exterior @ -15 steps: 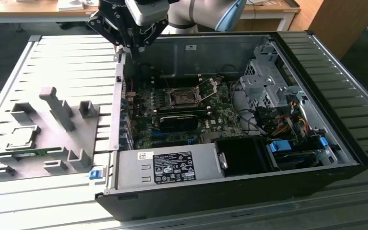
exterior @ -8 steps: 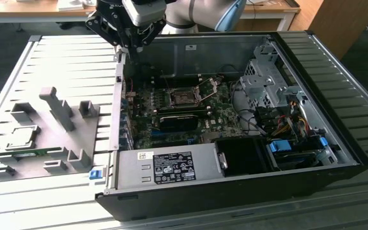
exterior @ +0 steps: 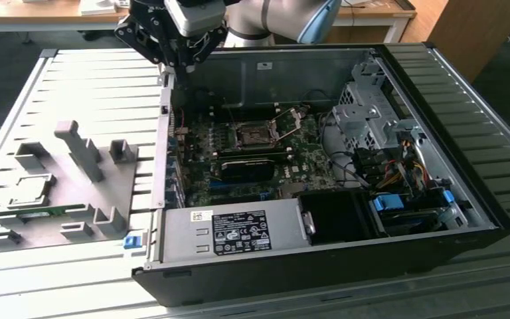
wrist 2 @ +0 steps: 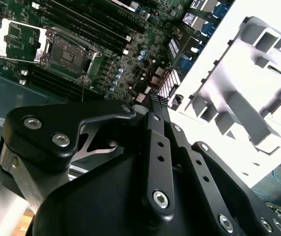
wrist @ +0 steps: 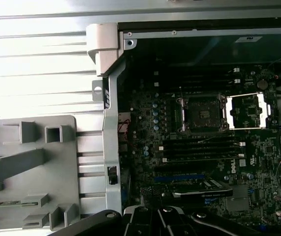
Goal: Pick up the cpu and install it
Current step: 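Reach for the cpu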
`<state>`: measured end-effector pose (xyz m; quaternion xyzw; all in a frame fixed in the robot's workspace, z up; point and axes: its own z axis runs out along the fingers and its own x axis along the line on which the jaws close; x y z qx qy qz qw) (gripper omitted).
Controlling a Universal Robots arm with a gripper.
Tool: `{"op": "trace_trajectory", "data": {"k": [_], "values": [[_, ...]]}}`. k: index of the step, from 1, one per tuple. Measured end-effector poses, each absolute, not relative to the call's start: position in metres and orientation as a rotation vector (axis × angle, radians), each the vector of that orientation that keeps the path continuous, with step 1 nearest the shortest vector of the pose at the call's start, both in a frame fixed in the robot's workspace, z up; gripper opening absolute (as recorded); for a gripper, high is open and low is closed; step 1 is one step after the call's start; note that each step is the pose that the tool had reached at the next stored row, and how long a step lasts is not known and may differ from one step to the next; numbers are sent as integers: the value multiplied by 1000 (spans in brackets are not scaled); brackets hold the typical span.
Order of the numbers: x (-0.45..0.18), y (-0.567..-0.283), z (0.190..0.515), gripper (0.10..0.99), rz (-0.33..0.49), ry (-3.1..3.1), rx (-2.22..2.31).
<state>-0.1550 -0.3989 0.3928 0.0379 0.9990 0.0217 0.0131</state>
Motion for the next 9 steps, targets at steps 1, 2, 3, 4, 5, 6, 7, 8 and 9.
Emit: {"op": "trace_trajectory", "data": {"k": [1, 2, 3, 4, 5, 6, 7, 8, 9], "values": [[-156, -399, 393, 106, 68, 3112, 118], [-156, -399, 393, 106, 68, 3112, 118], [-157, -399, 393, 106, 68, 3112, 118], [-157, -399, 393, 106, 68, 3112, 118], [-158, -399, 393, 106, 68, 3112, 118], [-158, -399, 393, 106, 68, 3112, 118], [-159, -399, 393, 106, 68, 3112, 118], [-159, -399, 393, 106, 68, 3112, 118], [-160, -399, 393, 106, 68, 3112, 118]]}}
